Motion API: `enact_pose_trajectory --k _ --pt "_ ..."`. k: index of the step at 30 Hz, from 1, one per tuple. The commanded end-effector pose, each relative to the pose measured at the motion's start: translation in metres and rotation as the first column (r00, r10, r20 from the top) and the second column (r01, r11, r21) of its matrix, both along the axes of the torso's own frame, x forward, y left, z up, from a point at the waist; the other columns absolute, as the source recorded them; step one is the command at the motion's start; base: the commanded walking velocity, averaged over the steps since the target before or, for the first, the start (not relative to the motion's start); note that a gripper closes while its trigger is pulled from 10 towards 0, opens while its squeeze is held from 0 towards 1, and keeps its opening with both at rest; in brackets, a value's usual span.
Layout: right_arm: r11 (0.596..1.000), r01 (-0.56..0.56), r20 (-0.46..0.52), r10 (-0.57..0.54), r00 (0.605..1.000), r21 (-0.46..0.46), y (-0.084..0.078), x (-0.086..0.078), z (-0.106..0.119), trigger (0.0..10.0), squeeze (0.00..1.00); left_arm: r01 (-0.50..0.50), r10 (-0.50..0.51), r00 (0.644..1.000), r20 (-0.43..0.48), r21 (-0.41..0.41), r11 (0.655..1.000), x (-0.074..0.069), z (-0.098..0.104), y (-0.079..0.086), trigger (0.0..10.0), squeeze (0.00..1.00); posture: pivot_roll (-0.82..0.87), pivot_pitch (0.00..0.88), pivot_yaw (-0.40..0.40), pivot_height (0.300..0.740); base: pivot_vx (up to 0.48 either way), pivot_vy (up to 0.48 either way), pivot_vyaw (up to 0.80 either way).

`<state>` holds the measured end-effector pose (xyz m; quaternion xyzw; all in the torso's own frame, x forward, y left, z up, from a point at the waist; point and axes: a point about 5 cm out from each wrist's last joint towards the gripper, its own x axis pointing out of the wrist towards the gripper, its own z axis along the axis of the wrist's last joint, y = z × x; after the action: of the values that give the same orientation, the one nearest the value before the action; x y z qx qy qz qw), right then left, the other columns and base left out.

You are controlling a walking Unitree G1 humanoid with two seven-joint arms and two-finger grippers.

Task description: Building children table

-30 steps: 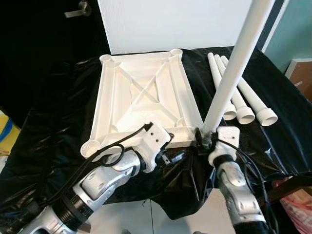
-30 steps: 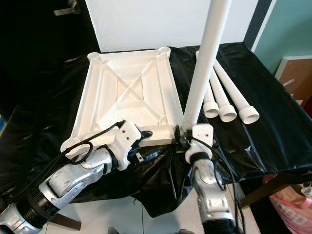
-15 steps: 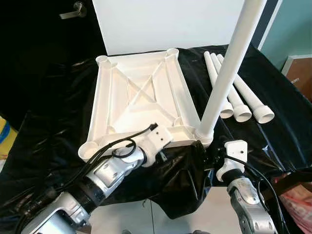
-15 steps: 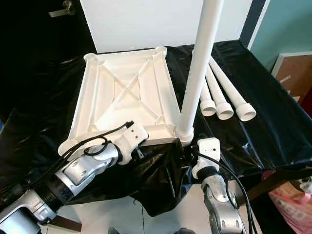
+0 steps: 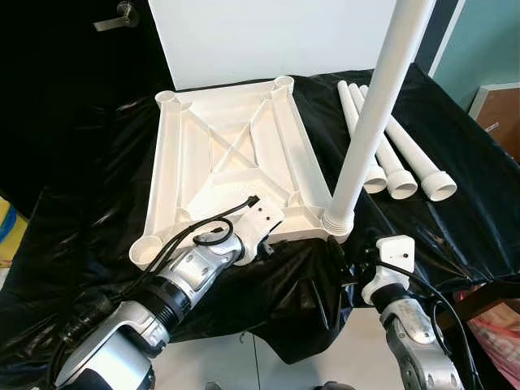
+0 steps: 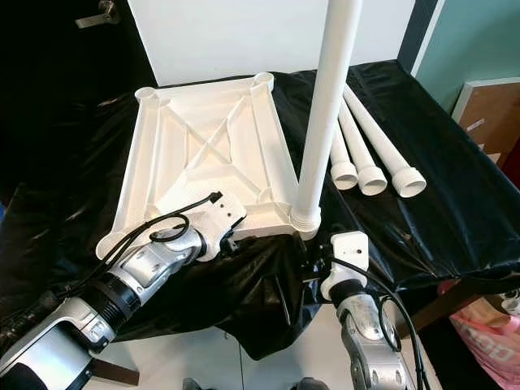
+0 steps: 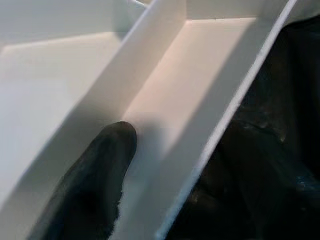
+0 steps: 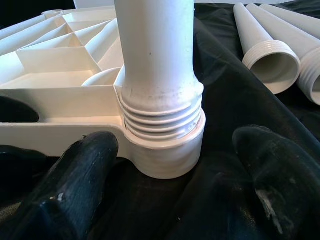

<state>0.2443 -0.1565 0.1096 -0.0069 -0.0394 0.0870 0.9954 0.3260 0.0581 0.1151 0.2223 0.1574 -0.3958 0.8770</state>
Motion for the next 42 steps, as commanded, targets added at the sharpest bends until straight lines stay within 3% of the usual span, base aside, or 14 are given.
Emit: enact_pose_trajectory --k 1,2,10,18,19,23,25,26,35,36,37,40,41,42 --pt "1.000 -0.008 -0.016 0.008 1.000 0.004 0.000 -0.002 -0.002 10.0 0.00 -0.115 0.115 0.993 0.000 0.045 0.992 0.006 -0.006 0.020 1.2 0.00 -0.20 0.099 0.068 0.740 0.000 0.000 0.00" --pt "1.000 -0.009 -0.017 0.009 1.000 0.004 0.000 -0.002 -0.002 10.0 0.00 -0.131 0.131 0.991 -0.006 0.044 0.990 0.006 -0.006 0.022 0.0 0.00 -0.20 0.099 0.067 0.740 0.000 0.000 0.00" --pt "1.000 -0.019 -0.021 0.019 1.000 0.003 0.002 0.001 -0.002 10.0 0.00 -0.259 0.259 0.966 0.002 0.044 0.965 0.015 -0.006 0.040 0.0 0.00 -0.19 0.091 0.060 0.740 0.000 0.000 0.00" --pt "1.000 -0.024 -0.019 0.024 1.000 -0.002 0.002 0.004 -0.001 10.0 0.00 -0.284 0.284 0.959 0.009 0.030 0.958 0.015 -0.003 0.042 0.0 0.00 -0.19 0.084 0.057 0.740 0.000 0.000 0.00" --pt "1.000 -0.026 -0.017 0.026 1.000 -0.005 0.002 0.006 -0.001 10.0 0.00 -0.276 0.276 0.961 0.008 0.021 0.961 0.014 -0.003 0.037 10.0 0.00 -0.18 0.081 0.056 0.740 0.000 0.000 0.00" --pt "1.000 -0.028 -0.015 0.027 1.000 -0.012 0.003 0.009 0.000 10.0 0.00 -0.229 0.229 0.973 0.012 -0.008 0.973 0.010 -0.002 0.022 10.0 0.00 -0.18 0.079 0.055 0.740 0.000 0.000 0.00" --pt "1.000 -0.025 -0.014 0.025 1.000 -0.016 0.002 0.011 0.001 10.0 0.00 -0.168 0.168 0.986 -0.003 -0.067 0.984 0.005 0.002 0.009 10.0 0.04 -0.19 0.077 0.057 0.740 0.000 0.000 0.00" --pt "1.000 -0.023 -0.013 0.023 1.000 -0.019 0.002 0.012 0.001 10.0 0.00 -0.158 0.157 0.988 -0.017 -0.097 0.983 0.003 0.003 0.005 10.0 1.00 -0.19 0.077 0.057 0.740 0.000 0.000 0.00" --pt "1.000 -0.013 -0.011 0.013 1.000 -0.023 -0.001 0.015 0.002 10.0 0.00 -0.160 0.157 0.987 -0.031 -0.181 0.970 0.007 0.016 0.005 10.0 1.00 -0.19 0.070 0.055 0.740 0.000 0.000 0.00" --pt "1.000 -0.013 -0.009 0.012 1.000 -0.026 -0.001 0.018 0.003 10.0 0.00 -0.172 0.170 0.985 -0.029 -0.227 0.959 0.011 0.026 0.010 10.0 0.00 -0.19 0.065 0.050 0.740 0.000 0.000 0.00" --pt "1.000 -0.013 -0.009 0.012 1.000 -0.026 -0.001 0.018 0.003 10.0 0.00 -0.172 0.170 0.985 -0.029 -0.227 0.959 0.011 0.026 0.010 10.0 0.00 -0.19 0.065 0.050 0.740 0.000 0.000 0.00" --pt "1.000 -0.003 0.000 0.003 1.000 -0.030 0.001 0.029 0.007 10.0 0.00 -0.252 0.278 0.960 0.036 -0.331 0.910 0.026 0.066 0.041 10.0 0.00 -0.18 0.054 0.048 0.740 0.000 0.000 0.00" --pt "1.000 -0.003 0.000 0.003 1.000 -0.030 0.001 0.029 0.007 10.0 0.00 -0.252 0.278 0.960 0.036 -0.331 0.910 0.026 0.066 0.041 10.0 0.00 -0.18 0.054 0.048 0.740 0.000 0.000 0.00" --pt "1.000 0.000 0.002 0.000 1.000 -0.027 0.003 0.032 0.007 10.0 0.00 -0.283 0.324 0.943 0.073 -0.335 0.899 0.028 0.076 0.054 10.0 0.00 -0.17 0.050 0.048 0.740 0.000 0.000 0.00"
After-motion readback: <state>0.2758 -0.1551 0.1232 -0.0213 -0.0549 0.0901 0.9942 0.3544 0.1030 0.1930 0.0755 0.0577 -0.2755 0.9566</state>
